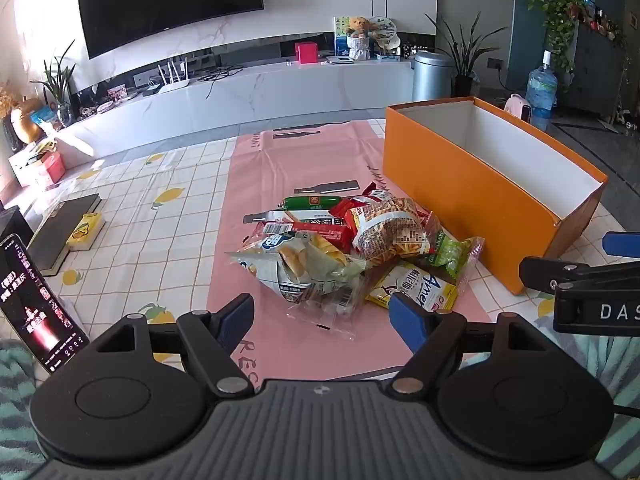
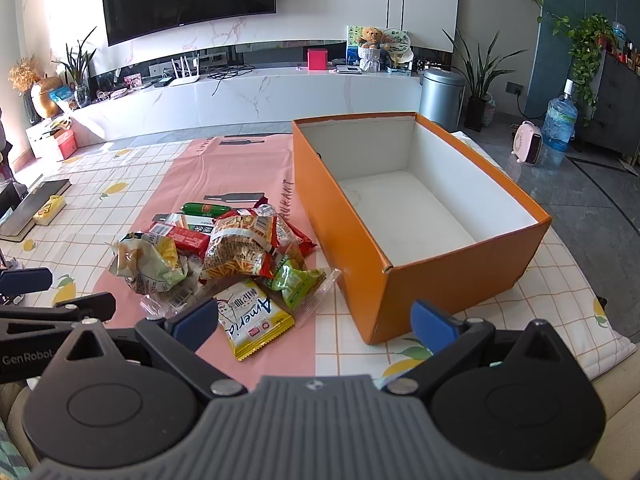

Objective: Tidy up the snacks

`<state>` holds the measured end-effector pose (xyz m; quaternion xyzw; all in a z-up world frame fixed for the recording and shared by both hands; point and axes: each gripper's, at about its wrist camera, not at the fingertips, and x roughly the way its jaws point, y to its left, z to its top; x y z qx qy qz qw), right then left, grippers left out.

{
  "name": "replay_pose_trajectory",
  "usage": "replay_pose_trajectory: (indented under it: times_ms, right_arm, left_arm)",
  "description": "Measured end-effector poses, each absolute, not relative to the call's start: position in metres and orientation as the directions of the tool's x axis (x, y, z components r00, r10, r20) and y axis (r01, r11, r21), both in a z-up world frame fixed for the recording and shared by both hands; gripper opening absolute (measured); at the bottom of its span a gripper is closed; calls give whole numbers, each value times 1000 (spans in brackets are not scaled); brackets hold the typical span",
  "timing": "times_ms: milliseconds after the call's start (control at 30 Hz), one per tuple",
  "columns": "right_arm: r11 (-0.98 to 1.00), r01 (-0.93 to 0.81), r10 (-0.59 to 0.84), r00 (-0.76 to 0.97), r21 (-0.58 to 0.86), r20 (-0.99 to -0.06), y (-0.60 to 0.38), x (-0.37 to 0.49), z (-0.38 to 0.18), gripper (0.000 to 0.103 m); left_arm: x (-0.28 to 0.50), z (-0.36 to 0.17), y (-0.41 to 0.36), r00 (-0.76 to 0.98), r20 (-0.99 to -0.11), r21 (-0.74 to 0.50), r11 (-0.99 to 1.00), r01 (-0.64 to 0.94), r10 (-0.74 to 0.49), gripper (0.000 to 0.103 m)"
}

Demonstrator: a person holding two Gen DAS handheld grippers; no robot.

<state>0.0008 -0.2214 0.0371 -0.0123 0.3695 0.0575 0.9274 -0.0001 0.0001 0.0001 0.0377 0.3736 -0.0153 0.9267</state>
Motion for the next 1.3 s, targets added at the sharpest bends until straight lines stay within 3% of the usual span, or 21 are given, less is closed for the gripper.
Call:
replay_pose_trajectory:
  times_ms: [1300]
  right_arm:
    - [993, -114, 97, 714, 21, -693, -220, 1, 34, 99]
  left_arm:
    - [-2, 3, 6, 721, -693, 59, 997, 46, 8, 90]
